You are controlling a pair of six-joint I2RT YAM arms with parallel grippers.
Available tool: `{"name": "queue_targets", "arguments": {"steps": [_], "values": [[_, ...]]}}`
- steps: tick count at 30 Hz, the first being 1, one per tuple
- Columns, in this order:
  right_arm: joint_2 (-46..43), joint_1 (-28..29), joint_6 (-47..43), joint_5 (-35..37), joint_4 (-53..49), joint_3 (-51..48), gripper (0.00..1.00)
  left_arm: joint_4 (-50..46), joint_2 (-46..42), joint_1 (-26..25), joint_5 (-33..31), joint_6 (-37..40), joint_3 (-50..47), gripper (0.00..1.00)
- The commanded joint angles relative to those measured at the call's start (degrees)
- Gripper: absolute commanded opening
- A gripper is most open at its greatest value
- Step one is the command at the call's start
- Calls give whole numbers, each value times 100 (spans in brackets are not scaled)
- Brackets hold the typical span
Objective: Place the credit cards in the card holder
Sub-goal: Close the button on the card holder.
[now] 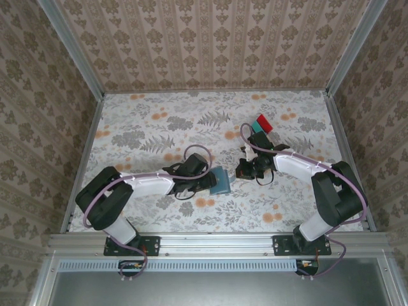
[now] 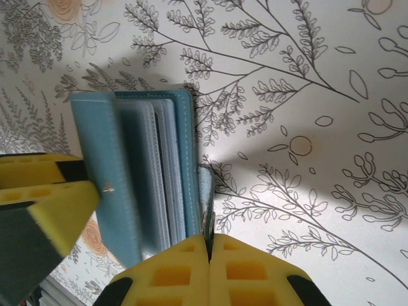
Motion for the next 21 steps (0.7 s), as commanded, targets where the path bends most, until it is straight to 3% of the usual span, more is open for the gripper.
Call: {"name": "queue_targets", "arguments": {"steps": [1,21], "values": [[-193,23,-111,-278,90,72,0,44,242,-54,42,96,202,43],[402,541,-192,-768,159,508,0,557,512,-98,154,-120,102,29]]}}
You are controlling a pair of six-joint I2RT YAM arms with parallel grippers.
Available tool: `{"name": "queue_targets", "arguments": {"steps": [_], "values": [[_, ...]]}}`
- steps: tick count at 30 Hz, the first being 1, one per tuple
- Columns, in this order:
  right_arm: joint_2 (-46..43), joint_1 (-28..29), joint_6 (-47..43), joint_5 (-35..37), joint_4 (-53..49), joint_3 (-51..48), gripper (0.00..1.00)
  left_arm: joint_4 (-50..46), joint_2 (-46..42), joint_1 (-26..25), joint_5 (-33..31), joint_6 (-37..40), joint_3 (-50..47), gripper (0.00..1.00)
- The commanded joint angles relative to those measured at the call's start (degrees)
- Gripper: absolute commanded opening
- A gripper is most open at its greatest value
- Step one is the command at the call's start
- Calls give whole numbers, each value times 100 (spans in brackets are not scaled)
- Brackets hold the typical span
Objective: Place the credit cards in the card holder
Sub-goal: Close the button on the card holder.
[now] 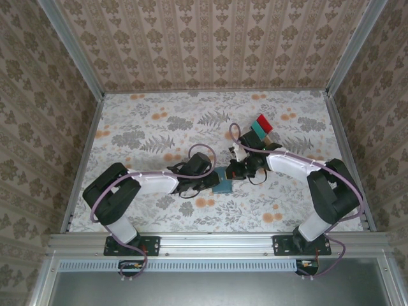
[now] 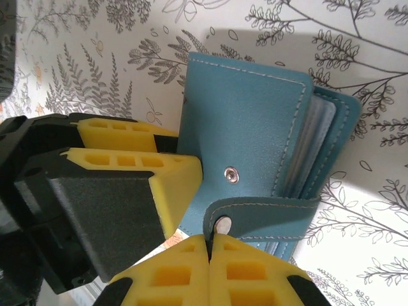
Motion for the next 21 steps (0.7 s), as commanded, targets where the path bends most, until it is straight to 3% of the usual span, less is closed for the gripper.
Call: {"name": "queue_targets", "arguments": {"steps": [1,21], "values": [[197,60,54,-205,36,193,0,33,153,-34,26,-85,-34,29],[646,131,237,-225,249,311,0,131,207,-65,111,-51,-34,28]]}}
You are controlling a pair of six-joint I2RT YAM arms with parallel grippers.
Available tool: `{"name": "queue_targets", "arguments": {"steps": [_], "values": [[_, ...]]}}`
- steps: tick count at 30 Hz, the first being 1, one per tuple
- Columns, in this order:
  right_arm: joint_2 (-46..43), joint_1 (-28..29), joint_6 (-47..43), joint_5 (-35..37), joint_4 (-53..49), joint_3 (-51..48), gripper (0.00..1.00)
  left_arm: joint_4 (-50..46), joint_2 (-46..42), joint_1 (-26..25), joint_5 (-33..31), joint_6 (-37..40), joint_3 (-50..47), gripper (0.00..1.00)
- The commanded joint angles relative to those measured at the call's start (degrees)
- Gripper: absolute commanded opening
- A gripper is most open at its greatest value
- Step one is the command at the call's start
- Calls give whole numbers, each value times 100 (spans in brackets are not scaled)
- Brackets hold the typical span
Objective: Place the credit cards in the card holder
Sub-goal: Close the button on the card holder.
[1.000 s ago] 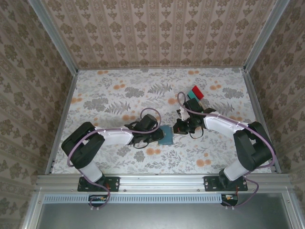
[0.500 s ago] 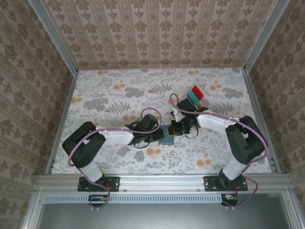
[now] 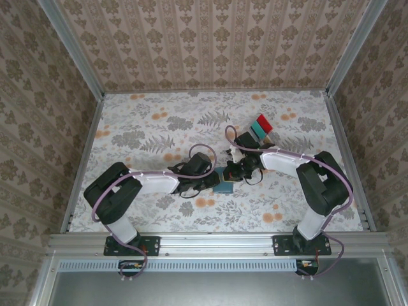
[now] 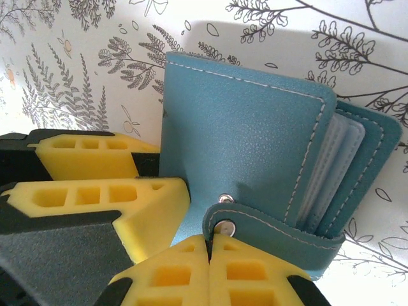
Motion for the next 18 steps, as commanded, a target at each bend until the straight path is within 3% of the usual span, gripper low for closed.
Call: {"name": "queue_targets", "arguments": {"steps": [1,18], "values": [[96,67,90,-173,68,177,0,20,155,-62,89,-36,-36,28],[407,150,179,6,-31,361,0,50,207,-58,143,27,-11,27]]}}
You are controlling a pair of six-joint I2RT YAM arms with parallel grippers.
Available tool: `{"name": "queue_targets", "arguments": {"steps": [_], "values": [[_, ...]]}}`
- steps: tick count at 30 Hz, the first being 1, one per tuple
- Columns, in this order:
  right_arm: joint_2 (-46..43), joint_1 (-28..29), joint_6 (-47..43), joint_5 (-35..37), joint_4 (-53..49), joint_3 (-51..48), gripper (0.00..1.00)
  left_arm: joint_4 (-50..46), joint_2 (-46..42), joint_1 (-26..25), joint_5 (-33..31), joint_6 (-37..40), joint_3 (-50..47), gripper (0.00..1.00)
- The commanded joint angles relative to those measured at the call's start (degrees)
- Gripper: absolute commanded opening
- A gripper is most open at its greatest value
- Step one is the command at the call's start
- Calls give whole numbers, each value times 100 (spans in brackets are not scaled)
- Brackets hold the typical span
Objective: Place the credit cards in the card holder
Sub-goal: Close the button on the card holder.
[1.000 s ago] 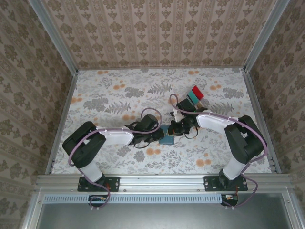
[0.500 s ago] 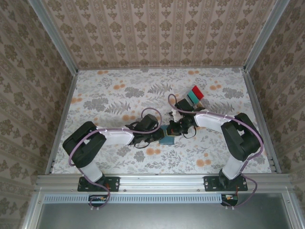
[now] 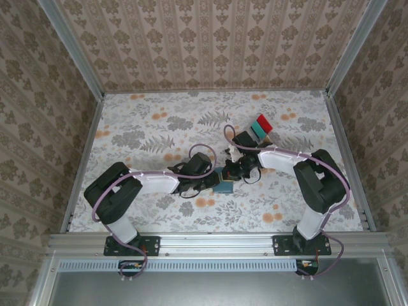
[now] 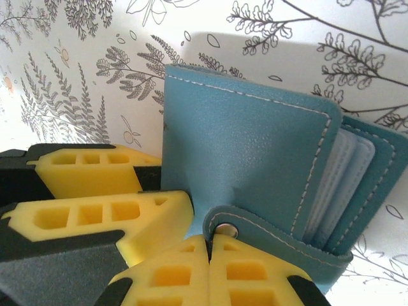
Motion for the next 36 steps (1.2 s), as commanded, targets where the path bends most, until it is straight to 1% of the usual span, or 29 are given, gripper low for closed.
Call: {"name": "queue_targets", "arguments": {"steps": [1,13,25,28,29,32,34,36], "values": [[247,124,42,28,-49,183,0,53,202,-66,146,27,-2,27],[627,190,-8,708,-565,275,0,77,223,-59,150,18,-2,25],[1022,217,215,830,-667,475,0,153,220,-74,195,62,-44,23],[942,217,239,829,-628,443,0,180,151,-67,169,68,-89,23],[865,217,219,806,-617,423,1,181,117,-72,147,75,-105,23],[204,217,239,791,-402,238,11,114,-107,-73,53,160,-151,25],[-490,208,260,931,-256,57,23,-72,-335,-82,-86,273,-152,27],[-1161,170,249,1270,-246,-57,30,-273,-585,-87,-255,393,-152,31]]}}
